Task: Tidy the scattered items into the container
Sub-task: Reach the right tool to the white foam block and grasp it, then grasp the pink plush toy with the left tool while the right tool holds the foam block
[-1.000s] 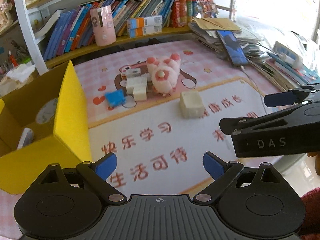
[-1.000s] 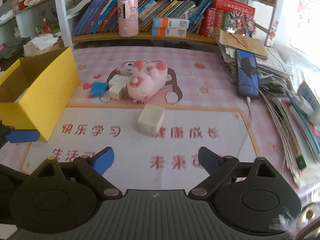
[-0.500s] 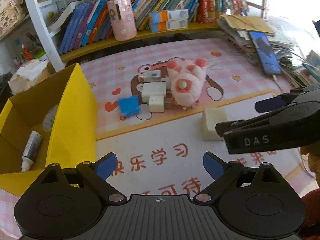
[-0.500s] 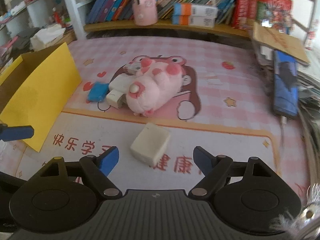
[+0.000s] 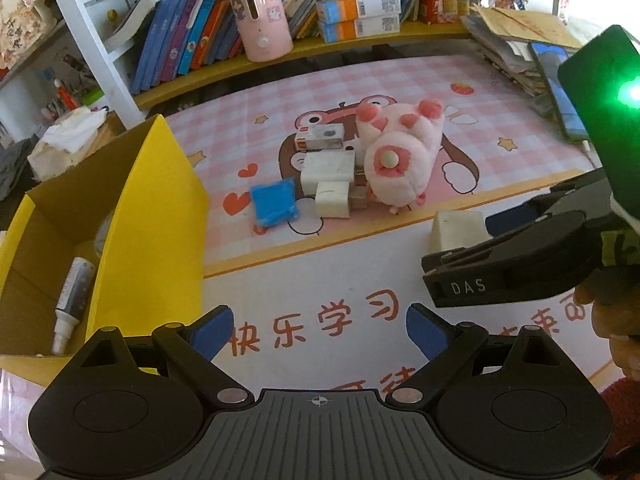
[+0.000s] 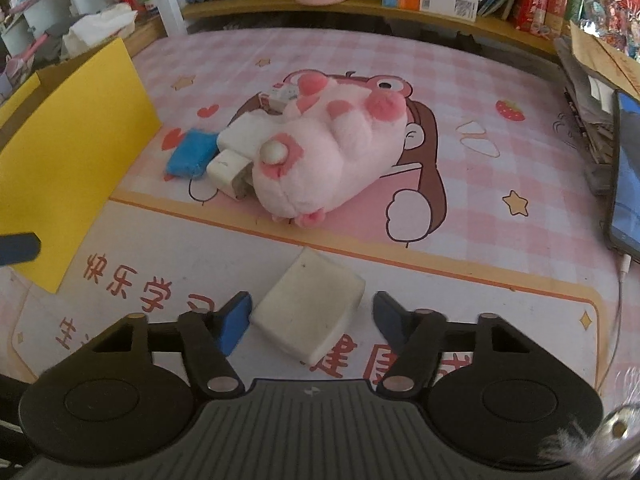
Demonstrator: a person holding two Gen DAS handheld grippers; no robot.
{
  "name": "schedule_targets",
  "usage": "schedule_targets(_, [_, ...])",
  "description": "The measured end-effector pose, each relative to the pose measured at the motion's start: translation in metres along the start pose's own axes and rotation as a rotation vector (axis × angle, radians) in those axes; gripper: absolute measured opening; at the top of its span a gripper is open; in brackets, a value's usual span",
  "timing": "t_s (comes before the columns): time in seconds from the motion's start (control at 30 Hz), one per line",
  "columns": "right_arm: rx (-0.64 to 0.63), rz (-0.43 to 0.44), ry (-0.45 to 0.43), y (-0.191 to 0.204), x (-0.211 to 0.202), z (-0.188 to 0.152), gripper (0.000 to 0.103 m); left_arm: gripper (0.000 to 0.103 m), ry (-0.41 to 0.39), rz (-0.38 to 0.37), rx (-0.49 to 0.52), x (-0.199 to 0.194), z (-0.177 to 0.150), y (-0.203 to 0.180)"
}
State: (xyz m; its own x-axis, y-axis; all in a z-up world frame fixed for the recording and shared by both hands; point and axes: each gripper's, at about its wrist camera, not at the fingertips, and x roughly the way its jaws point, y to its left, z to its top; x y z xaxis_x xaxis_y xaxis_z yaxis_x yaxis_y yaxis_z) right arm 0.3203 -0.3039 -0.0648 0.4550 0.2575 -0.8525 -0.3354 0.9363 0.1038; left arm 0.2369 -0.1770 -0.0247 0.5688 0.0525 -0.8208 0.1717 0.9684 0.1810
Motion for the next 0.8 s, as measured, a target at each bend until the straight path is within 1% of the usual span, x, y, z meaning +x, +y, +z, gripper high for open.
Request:
schedule_targets(0.17, [0.003, 0.026, -0.020, -0.006, -0.004, -0.001, 0.046, 0.095, 0.002, 0.002, 0.002, 0.003, 0.007, 0.000])
schedule_targets(0.23, [0.034, 0.015, -0.044, -0.014, -0.011, -0.001, 0.044, 0.095, 0.001, -0.002, 0.011, 0.006, 0.011, -0.002])
schedule_targets(0.4, [0.104, -0.045, -0.097, -0.037, -0.030, -0.005, 0.044, 0.095, -0.017, -0.018, 0.047, 0.015, 0.026, -0.010])
schedule_targets(0.53, [0.157, -0.084, -0.097, -0.054, -0.038, -0.014, 0.044, 0.095, -0.034, -0.039, 0.067, 0.023, 0.040, -0.018])
schedule_targets(0.67, [0.190, -0.120, -0.100, -0.067, -0.044, -0.021, 0.044, 0.095, -0.072, -0.058, 0.068, 0.031, 0.056, -0.025])
schedule_targets(0.8, [0.206, -0.135, -0.095, -0.077, -0.048, -0.026, 0.044, 0.094, -0.105, -0.060, 0.062, 0.043, 0.071, -0.032])
